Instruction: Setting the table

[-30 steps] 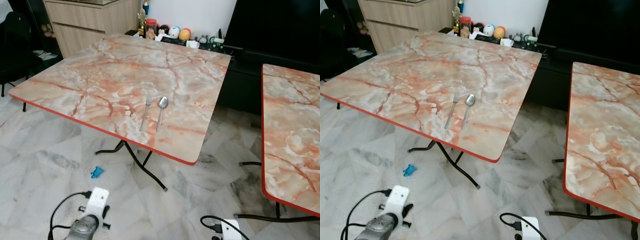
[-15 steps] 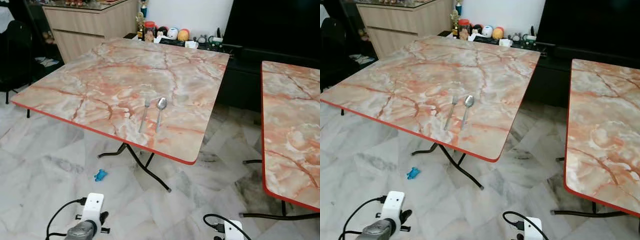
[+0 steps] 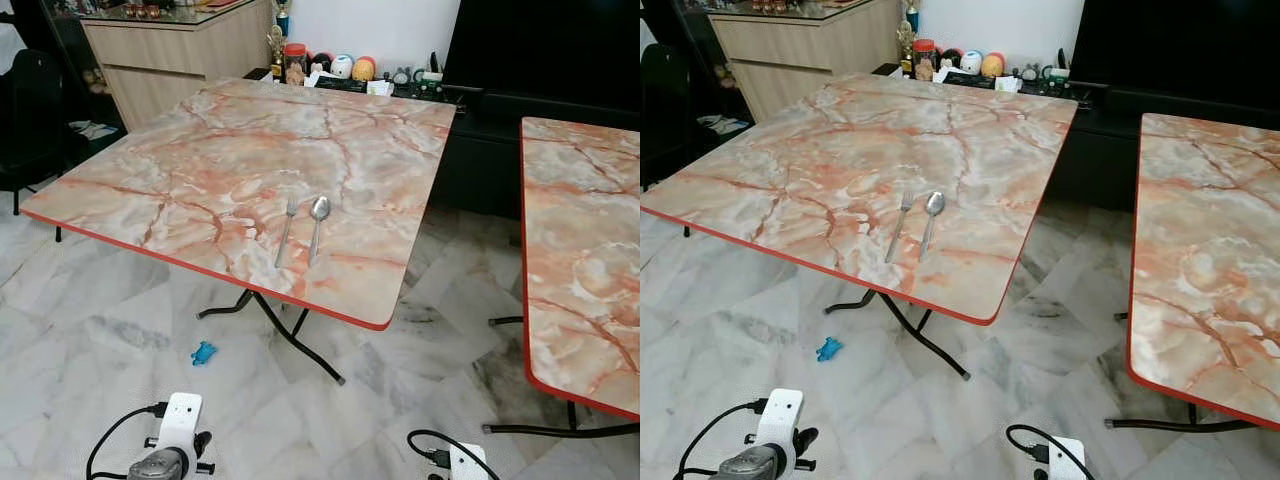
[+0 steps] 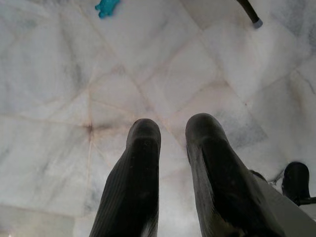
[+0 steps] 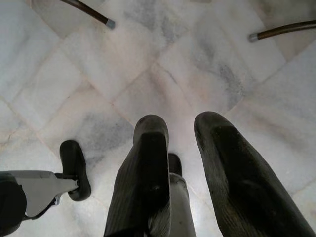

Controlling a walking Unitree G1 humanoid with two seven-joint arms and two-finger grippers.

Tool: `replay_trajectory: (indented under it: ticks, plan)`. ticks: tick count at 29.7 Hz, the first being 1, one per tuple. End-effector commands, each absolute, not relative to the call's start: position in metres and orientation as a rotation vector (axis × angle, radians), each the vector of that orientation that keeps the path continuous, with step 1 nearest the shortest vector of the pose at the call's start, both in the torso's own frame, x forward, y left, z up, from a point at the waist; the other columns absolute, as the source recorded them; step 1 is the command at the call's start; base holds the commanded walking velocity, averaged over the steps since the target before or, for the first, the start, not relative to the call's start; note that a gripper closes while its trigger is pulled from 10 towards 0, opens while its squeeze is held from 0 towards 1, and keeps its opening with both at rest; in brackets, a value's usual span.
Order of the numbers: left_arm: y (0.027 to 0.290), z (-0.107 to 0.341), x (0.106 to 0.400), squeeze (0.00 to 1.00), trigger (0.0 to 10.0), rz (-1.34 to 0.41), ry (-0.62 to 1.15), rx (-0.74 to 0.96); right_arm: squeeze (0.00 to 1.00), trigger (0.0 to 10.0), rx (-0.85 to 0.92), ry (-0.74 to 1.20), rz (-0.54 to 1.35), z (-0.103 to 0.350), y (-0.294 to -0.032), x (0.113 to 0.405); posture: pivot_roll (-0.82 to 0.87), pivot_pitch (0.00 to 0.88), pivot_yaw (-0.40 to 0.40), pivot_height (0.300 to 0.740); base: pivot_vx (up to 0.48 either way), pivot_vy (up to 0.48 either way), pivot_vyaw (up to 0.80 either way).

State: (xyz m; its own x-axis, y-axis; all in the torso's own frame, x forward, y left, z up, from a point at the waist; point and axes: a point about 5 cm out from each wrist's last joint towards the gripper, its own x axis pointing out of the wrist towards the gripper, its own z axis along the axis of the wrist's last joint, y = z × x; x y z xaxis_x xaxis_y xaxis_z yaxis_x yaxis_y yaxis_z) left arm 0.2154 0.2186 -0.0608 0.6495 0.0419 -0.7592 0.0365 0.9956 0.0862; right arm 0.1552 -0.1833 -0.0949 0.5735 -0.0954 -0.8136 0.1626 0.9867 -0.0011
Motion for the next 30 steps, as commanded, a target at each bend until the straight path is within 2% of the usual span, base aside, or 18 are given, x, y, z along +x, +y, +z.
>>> replay_trajectory:
  ticks: [1,4,19,28,30]
  plan:
    - [0.2257,-0.0655,0.2056,0.0,10.0,0.037,0.907,0.09,0.0,10.0,0.093,0.926,-0.165,-0.0927,-0.182,0.1606,0.07,0.0,0.027,0.74,0.0,0.0,0.0]
    - [0.2268,-0.066,0.2045,0.0,10.0,0.048,0.912,0.087,0.0,10.0,0.093,0.924,-0.159,-0.0923,-0.1804,0.1619,0.09,0.0,0.024,0.74,0.0,0.0,0.0]
    - [0.2246,-0.0648,0.2076,0.0,10.0,0.048,0.906,0.09,0.0,10.0,0.101,0.931,-0.159,-0.0936,-0.1784,0.1593,0.1,0.0,0.016,0.74,0.0,0.472,0.0]
    - [0.2261,-0.0636,0.209,0.0,10.0,0.047,0.901,0.096,0.0,10.0,0.104,0.931,-0.155,-0.0935,-0.1775,0.1599,0.11,0.0,0.015,0.74,0.0,0.396,0.0]
    - [0.2263,-0.0632,0.2096,0.0,10.0,0.047,0.899,0.096,0.0,10.0,0.105,0.93,-0.155,-0.0932,-0.1771,0.1606,0.11,0.0,0.014,0.74,0.0,0.0,0.0]
